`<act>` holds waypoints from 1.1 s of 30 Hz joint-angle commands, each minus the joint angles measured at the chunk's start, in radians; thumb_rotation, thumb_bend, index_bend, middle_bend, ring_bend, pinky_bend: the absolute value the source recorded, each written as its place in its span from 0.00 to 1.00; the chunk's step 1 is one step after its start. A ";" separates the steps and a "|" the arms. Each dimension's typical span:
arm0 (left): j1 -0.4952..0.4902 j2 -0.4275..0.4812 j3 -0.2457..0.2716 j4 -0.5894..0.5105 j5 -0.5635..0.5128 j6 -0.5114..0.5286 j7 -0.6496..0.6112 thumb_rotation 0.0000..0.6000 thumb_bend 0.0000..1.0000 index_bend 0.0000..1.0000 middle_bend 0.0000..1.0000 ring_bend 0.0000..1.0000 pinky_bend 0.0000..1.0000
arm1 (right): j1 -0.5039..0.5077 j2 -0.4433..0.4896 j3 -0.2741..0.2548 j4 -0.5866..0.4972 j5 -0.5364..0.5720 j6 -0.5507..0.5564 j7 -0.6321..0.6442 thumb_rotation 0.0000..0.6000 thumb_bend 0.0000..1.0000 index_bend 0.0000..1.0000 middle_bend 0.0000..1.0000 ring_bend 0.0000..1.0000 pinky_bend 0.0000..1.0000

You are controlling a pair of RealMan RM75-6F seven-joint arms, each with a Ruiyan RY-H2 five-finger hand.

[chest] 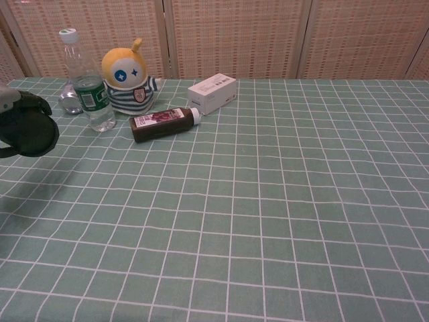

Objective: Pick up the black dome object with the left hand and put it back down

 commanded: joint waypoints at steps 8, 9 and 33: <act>-0.072 0.118 -0.045 0.018 0.171 -0.486 -0.959 1.00 0.42 0.69 0.69 0.47 0.45 | 0.004 -0.005 -0.003 0.003 -0.003 -0.009 -0.001 1.00 0.00 0.00 0.00 0.00 0.00; -0.081 0.104 -0.036 0.045 0.183 -0.493 -0.952 1.00 0.42 0.68 0.68 0.46 0.43 | 0.004 -0.005 -0.003 0.003 -0.004 -0.008 -0.001 1.00 0.00 0.00 0.00 0.00 0.00; -0.155 -0.116 0.079 0.205 0.085 -0.379 -0.446 1.00 0.41 0.13 0.15 0.08 0.21 | 0.003 0.005 -0.003 0.000 -0.007 0.000 0.013 1.00 0.00 0.00 0.00 0.00 0.00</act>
